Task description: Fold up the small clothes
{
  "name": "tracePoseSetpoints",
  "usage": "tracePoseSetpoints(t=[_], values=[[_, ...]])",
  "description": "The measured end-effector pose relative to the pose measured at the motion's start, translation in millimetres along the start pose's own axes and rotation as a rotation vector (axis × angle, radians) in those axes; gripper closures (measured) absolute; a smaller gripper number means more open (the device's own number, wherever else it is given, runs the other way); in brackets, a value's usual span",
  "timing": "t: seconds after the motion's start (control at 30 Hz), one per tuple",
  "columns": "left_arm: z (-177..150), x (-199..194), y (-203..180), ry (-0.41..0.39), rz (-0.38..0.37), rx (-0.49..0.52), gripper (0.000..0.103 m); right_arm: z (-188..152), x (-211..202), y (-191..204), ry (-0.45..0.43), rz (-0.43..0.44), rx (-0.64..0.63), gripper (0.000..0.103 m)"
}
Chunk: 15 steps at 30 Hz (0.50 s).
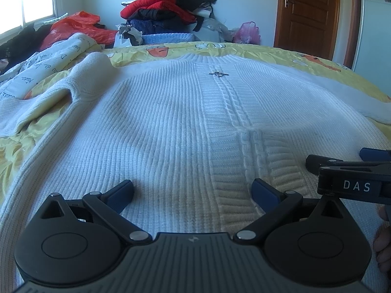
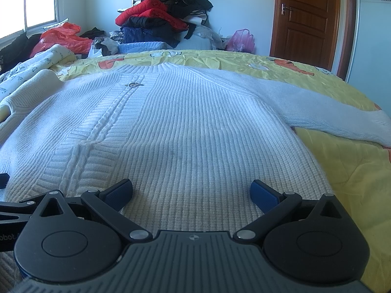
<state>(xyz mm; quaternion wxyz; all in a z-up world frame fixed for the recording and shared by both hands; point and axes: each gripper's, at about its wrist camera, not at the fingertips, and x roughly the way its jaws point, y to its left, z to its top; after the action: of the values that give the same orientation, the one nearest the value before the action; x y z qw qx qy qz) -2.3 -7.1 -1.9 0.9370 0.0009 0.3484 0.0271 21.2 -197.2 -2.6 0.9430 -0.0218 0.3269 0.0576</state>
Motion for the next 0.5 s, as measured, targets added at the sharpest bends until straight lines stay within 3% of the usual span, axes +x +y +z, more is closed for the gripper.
tracePoseSetpoints(t=[0.5], values=[[-2.7,-2.0,0.5,-0.006,-0.014,-0.003,0.000,0.3,-0.3,-1.5,0.000,0.000,0.000,0.000]])
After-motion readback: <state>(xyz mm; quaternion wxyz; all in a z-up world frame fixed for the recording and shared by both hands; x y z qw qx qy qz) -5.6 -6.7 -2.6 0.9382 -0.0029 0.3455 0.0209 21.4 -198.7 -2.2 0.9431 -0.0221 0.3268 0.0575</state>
